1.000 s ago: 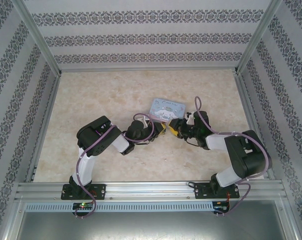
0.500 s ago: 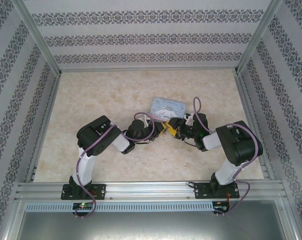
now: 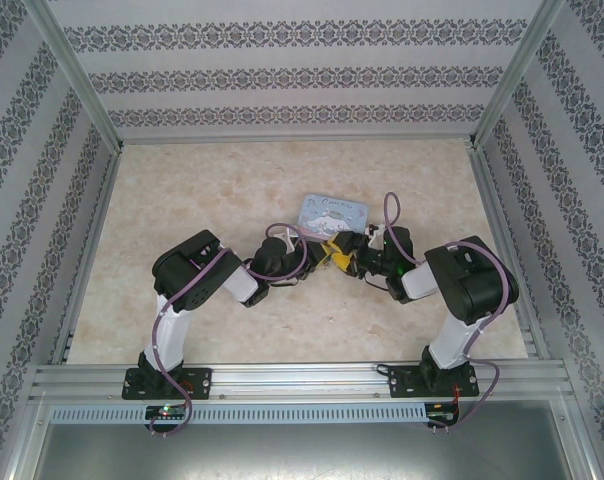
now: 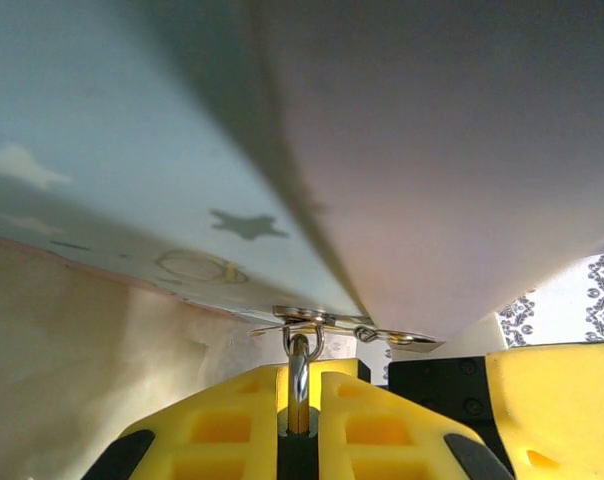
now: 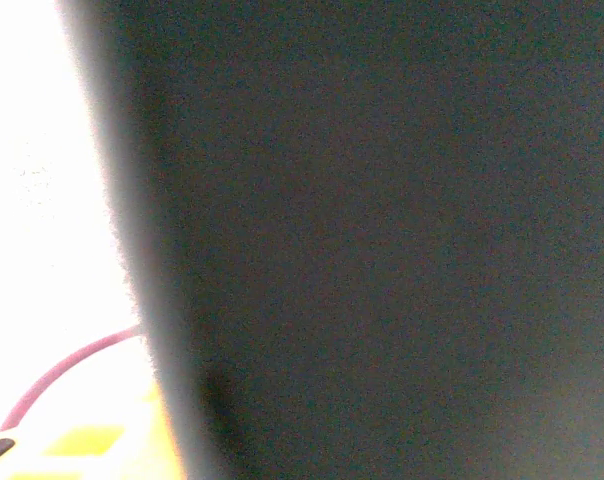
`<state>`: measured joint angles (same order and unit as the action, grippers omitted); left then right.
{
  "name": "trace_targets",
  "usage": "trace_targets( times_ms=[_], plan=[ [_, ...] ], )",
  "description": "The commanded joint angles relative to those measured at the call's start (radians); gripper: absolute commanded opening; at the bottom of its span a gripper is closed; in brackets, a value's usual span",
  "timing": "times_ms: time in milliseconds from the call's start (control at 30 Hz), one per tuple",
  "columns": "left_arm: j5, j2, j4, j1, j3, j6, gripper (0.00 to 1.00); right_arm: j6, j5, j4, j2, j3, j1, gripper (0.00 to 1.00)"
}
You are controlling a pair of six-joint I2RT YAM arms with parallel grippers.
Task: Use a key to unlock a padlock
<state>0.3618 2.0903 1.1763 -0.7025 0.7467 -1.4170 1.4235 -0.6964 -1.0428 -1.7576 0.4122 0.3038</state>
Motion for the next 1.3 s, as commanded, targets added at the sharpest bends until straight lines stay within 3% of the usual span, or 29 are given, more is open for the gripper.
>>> trace_targets(
  times_ms=[0, 200, 600, 867, 1267],
  plan=[
    [0.048, 0.004, -0.016, -0.007, 0.023, 0.014, 0.00, 0.028, -0.052, -0.102, -0.031, 0.007, 0.032, 0.59],
    [0.044, 0.004, -0.017, -0.006, 0.027, 0.008, 0.00, 0.094, -0.036, -0.259, -0.074, -0.030, 0.028, 0.58],
    [0.043, 0.010, -0.024, -0.005, 0.037, 0.005, 0.00, 0.047, -0.026, -0.273, -0.047, -0.147, -0.010, 0.55],
    [0.046, 0.022, -0.006, -0.005, 0.042, -0.012, 0.00, 0.026, -0.039, -0.299, -0.060, -0.170, 0.003, 0.40],
    [0.048, 0.020, -0.013, -0.005, 0.049, -0.012, 0.00, 0.056, -0.026, -0.342, -0.105, -0.122, 0.051, 0.34]
  ],
)
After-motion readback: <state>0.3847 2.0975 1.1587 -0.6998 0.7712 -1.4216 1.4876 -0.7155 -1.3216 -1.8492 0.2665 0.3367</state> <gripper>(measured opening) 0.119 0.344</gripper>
